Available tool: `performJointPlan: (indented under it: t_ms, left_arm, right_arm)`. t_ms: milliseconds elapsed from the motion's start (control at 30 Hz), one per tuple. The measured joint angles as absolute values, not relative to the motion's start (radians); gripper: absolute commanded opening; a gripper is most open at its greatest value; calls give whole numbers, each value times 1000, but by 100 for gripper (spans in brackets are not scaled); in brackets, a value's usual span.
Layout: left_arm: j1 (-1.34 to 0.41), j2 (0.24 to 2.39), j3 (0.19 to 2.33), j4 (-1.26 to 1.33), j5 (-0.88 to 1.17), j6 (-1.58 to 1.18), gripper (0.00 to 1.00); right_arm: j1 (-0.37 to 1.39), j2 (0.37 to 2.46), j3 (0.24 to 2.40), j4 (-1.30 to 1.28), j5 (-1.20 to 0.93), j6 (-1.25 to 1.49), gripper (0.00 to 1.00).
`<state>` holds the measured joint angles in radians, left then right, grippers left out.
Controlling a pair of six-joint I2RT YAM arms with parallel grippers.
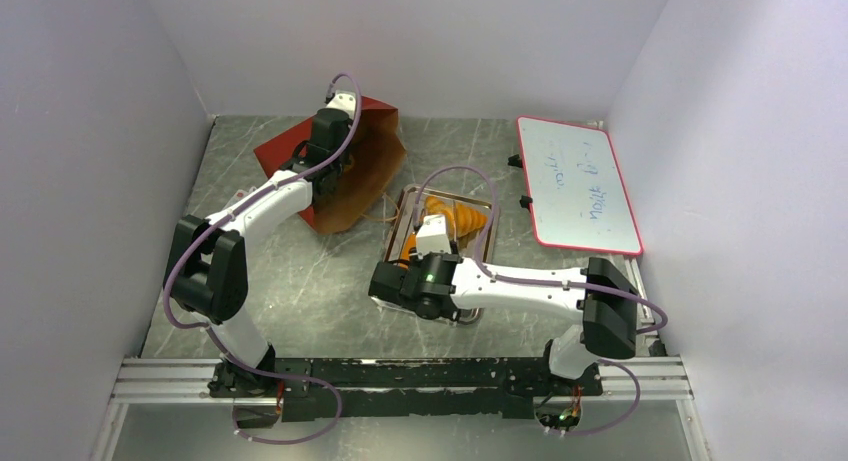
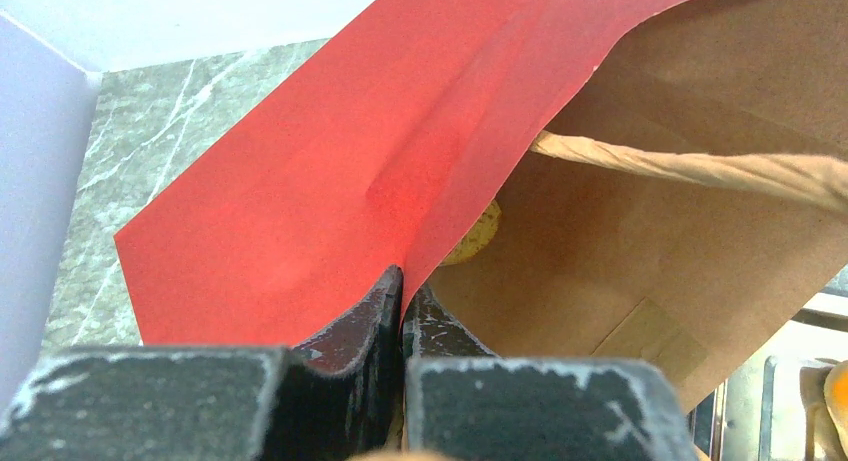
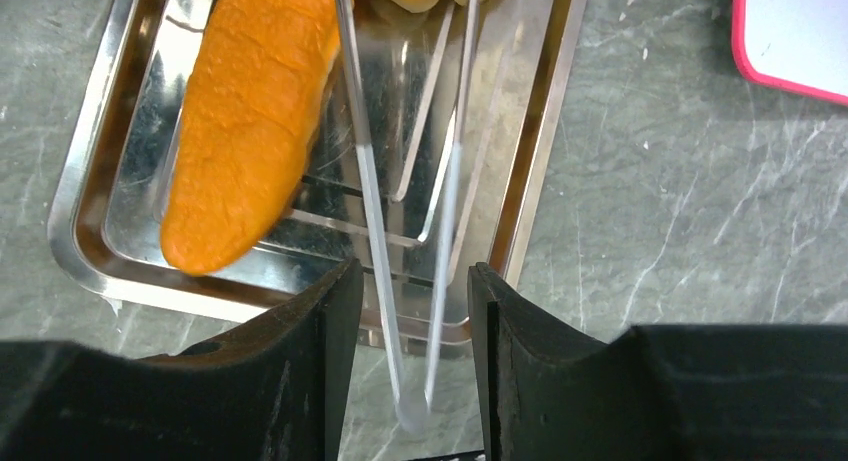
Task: Take the fake bread out of the paper bag
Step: Place the fake bread in the container, then take out the fake bread from the paper bag.
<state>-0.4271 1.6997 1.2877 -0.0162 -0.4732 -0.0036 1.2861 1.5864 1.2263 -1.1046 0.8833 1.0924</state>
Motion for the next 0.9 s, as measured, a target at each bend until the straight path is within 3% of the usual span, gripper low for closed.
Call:
performJointPlan:
  t_ms: [333, 667, 900]
  left_arm:
    - [-427, 1700, 1288, -16, -473, 3, 7]
    - [-427, 1700, 1288, -16, -471, 3, 7]
    - [-427, 1700, 1288, -16, -467, 3, 7]
  right_arm:
    - [1261, 1586, 1228, -1050, 882, 1046, 47]
    - [1252, 1486, 1032, -918, 812, 1020, 63]
    - [1251, 1437, 923, -775, 760, 964, 66]
